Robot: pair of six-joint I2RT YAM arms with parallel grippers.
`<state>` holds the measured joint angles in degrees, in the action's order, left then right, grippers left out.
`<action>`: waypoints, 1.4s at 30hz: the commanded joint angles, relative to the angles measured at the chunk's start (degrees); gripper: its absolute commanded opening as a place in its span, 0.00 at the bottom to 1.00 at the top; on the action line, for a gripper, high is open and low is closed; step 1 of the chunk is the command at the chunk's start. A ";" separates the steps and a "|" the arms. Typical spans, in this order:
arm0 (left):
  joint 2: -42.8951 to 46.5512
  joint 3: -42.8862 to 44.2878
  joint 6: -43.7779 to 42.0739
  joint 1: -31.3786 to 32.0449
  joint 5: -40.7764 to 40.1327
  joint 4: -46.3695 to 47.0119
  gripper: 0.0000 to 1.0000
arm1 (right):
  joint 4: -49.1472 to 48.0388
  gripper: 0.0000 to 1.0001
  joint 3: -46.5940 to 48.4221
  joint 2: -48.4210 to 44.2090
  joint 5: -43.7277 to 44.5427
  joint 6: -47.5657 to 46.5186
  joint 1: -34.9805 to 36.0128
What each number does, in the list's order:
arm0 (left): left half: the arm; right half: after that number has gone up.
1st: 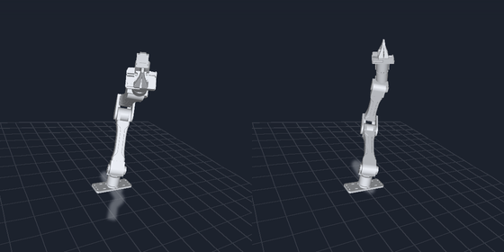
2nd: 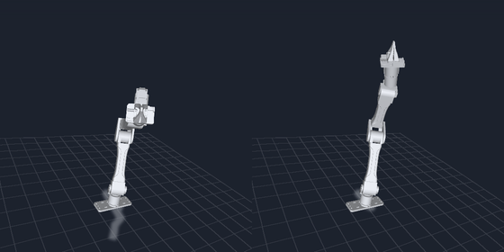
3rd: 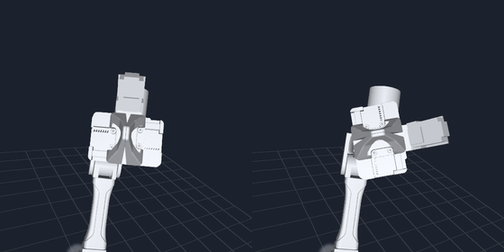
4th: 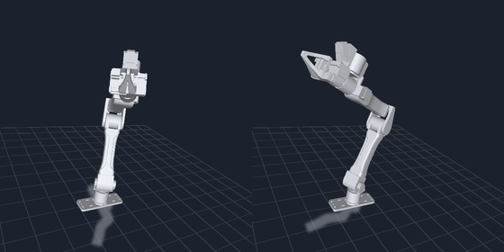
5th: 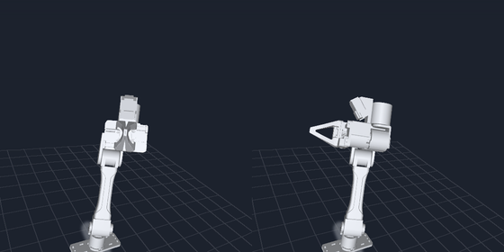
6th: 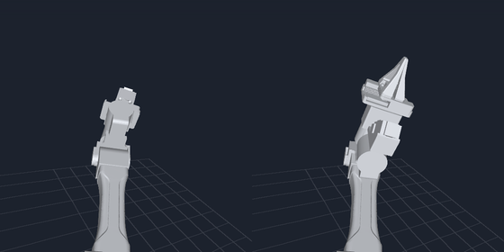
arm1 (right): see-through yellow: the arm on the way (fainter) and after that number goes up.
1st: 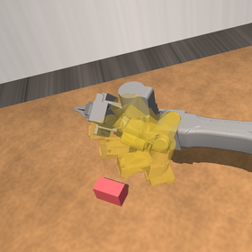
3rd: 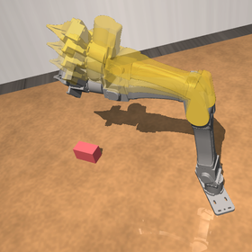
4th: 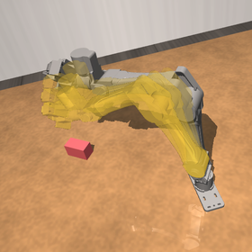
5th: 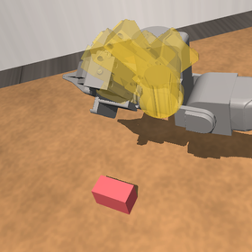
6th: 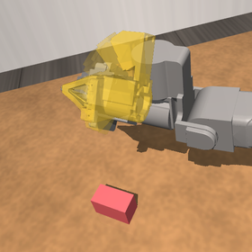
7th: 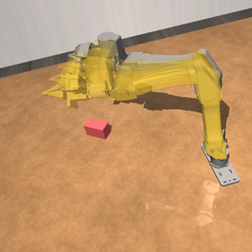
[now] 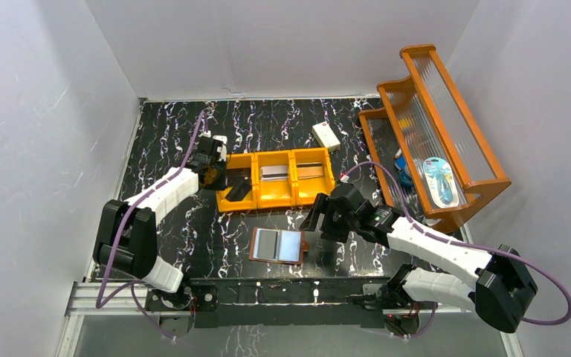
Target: Take the credit cards out of the card holder
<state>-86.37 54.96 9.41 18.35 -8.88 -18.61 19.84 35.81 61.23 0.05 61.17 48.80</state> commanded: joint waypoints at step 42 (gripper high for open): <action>28.72 -19.45 23.66 0.87 40.91 -5.26 0.51 | -22.84 0.50 8.53 32.21 -8.83 3.23 11.31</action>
<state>-56.71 35.92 33.67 18.87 27.77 -24.10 -0.62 42.96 91.46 -7.92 65.58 60.12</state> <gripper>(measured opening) 0.522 0.513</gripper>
